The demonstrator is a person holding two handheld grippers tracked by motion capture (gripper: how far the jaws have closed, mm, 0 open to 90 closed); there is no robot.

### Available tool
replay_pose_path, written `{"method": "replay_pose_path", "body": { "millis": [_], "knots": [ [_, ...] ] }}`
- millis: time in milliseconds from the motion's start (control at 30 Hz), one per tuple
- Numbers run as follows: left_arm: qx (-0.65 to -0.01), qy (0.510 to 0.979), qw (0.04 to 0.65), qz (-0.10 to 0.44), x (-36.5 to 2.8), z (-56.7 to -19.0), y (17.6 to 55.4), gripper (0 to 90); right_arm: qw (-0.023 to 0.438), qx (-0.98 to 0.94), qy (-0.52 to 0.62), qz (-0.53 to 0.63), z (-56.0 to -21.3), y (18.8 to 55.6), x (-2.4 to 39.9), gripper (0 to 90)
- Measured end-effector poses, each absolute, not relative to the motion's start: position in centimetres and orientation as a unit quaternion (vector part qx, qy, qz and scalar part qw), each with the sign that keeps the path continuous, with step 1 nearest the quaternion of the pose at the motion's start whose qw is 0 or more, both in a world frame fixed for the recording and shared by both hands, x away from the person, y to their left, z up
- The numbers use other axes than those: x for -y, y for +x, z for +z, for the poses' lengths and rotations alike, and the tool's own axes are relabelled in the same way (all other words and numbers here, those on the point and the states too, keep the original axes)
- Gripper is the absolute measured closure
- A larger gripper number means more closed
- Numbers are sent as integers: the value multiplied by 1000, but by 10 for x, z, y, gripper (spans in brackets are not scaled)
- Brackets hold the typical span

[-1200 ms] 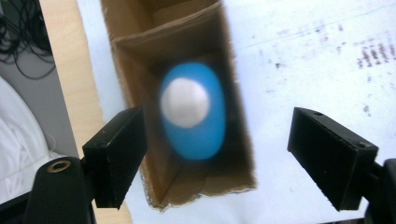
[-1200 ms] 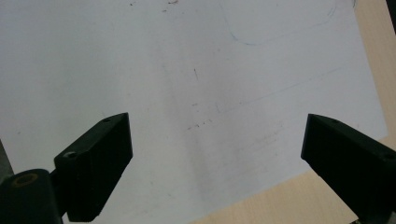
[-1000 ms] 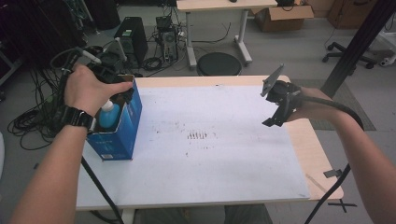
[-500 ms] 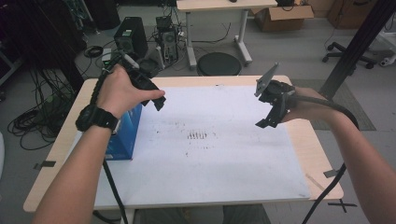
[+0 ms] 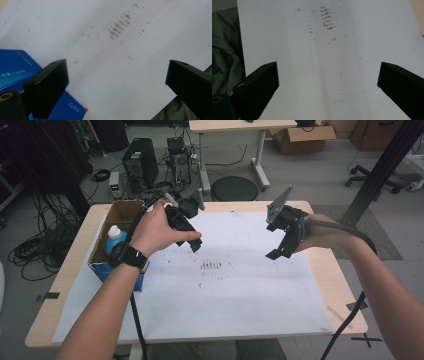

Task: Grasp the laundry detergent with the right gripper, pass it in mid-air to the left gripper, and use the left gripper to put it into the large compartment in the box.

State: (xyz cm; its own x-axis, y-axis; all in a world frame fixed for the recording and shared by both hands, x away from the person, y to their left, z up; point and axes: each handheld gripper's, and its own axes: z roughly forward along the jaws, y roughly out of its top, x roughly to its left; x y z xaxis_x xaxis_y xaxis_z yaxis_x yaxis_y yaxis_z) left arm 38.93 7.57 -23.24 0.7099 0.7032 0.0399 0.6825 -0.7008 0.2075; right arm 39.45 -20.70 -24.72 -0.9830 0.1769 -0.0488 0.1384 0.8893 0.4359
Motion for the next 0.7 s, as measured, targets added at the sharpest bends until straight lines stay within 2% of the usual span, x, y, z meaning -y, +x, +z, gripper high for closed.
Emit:
{"method": "replay_pose_path", "body": {
  "millis": [267,700],
  "knots": [
    [-334,936,101,50,-66,-231,385,51,32,-968,79,238,-246,397,206,33],
    [-322,940,102,52,-65,-227,380,48,36,-970,78,228,-247,395,205,35]
  ]
}}
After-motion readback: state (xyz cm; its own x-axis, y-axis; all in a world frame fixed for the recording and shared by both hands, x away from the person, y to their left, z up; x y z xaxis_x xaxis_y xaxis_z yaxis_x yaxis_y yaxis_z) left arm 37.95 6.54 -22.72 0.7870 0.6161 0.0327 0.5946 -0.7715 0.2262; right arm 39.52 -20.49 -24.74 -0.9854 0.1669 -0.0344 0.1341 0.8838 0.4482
